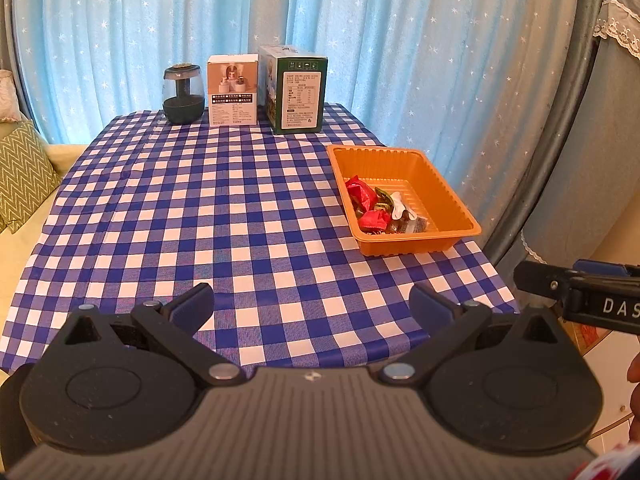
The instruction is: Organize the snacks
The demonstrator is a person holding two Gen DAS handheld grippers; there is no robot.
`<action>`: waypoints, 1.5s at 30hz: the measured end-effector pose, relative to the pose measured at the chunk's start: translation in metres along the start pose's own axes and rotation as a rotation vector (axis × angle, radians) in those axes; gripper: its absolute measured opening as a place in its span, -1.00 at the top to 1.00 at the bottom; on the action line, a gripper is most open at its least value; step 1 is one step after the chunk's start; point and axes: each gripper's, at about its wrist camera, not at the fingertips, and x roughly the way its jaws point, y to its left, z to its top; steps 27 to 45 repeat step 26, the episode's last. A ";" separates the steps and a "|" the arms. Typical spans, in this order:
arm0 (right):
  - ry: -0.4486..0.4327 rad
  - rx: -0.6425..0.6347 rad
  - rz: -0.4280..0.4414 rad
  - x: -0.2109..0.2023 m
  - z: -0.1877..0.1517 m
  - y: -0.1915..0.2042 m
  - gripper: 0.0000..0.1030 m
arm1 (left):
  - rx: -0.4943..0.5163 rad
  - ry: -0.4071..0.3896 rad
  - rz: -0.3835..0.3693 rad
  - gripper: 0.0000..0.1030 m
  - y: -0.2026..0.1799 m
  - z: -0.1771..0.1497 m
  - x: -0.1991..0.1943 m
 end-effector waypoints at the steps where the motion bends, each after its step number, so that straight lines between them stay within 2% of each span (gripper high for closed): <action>1: 0.000 0.000 0.000 0.000 0.000 0.000 -0.66 | 0.000 0.000 0.000 -1.00 0.000 0.000 0.000; 45: 0.005 0.003 0.002 0.001 -0.003 0.001 -0.66 | -0.001 -0.007 0.001 -1.00 -0.003 -0.001 0.002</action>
